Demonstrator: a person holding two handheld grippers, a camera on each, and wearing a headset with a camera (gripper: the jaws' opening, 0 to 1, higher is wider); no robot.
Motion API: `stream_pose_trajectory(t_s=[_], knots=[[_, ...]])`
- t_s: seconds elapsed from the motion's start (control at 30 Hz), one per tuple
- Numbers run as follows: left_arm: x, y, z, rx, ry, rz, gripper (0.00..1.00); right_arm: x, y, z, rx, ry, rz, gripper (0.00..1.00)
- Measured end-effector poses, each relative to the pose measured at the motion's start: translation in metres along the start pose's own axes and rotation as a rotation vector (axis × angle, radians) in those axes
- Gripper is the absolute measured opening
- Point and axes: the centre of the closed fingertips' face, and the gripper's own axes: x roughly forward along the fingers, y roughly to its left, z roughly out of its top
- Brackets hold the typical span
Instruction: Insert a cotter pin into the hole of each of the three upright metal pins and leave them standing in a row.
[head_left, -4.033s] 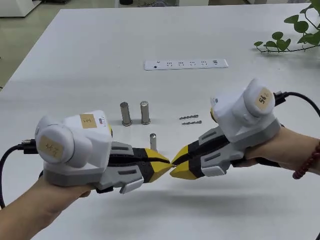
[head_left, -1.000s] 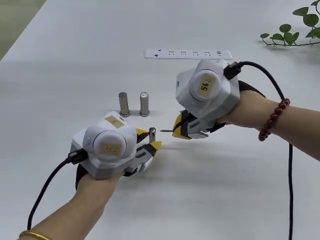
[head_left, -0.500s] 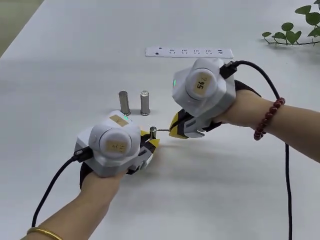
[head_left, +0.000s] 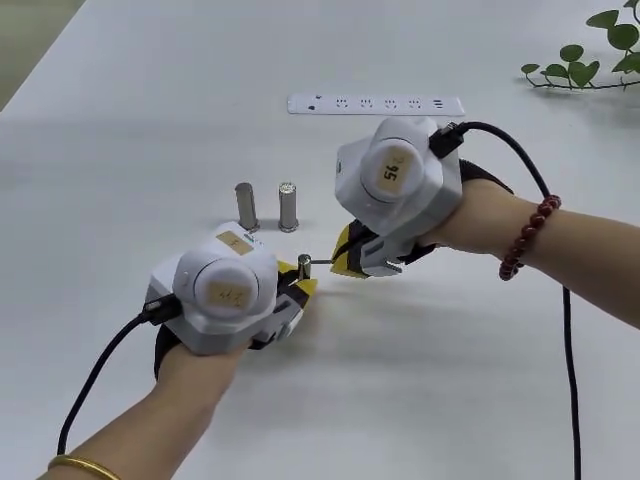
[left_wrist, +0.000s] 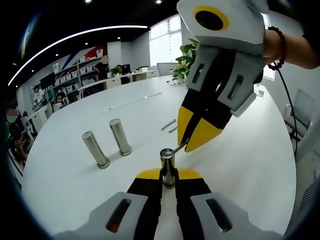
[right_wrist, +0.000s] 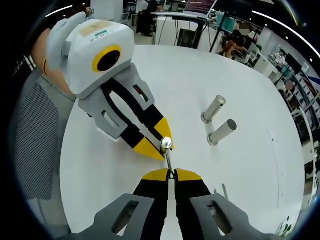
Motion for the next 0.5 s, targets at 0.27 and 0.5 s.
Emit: stream_pose_trajectory(t_s=[0.27, 0.5], knots=[[0.0001, 0.0000, 0.0004, 0.008, -0.003, -0.010, 0.06, -0.0029, -0.0004, 0.0023, -0.013, -0.013, 0.001, 0.00], [0.0006, 0.0006, 0.0004, 0.004, -0.004, -0.020, 0.05, -0.0047, -0.0007, 0.0043, -0.021, -0.044, 0.010, 0.00]])
